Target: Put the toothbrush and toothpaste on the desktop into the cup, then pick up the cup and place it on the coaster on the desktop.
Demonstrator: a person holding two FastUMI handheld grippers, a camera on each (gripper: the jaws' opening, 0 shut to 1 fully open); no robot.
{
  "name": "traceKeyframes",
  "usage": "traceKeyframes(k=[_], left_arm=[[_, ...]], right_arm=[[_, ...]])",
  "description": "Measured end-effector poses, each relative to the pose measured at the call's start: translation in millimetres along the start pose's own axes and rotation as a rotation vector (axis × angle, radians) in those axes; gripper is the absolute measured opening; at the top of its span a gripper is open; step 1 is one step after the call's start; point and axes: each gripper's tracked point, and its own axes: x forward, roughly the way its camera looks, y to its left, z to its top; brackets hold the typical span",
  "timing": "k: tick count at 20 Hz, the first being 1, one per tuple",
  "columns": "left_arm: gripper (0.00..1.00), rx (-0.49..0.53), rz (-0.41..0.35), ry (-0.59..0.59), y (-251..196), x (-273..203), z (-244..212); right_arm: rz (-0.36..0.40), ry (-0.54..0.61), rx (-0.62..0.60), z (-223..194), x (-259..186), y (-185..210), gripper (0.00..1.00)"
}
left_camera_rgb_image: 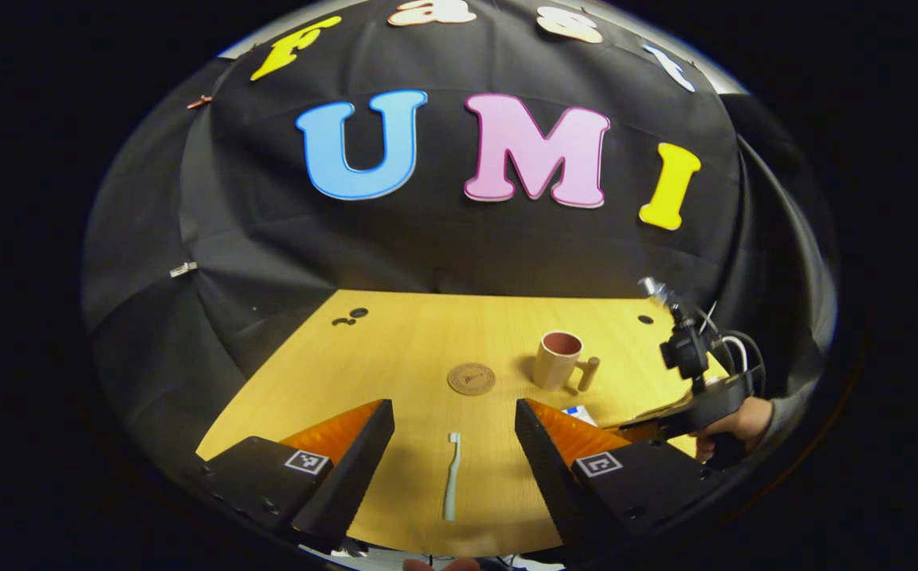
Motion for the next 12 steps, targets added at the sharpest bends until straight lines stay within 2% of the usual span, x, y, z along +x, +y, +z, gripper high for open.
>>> traceKeyframes(k=[2, 6, 12], left_arm=[[0.97, 0.006, -0.046, 0.065, -8, 17, -21], [0.97, 0.024, -0.071, 0.195, -3, 49, -74], [0.97, 0.043, -0.054, 0.379, 13, 92, -130]], right_arm=[[0.003, -0.031, -0.006, 7, -14, -2, 0.14], [0.027, -0.092, 0.003, 20, -41, -2, 0.14], [0.054, -0.167, -0.002, 37, -69, -9, 0.14]])
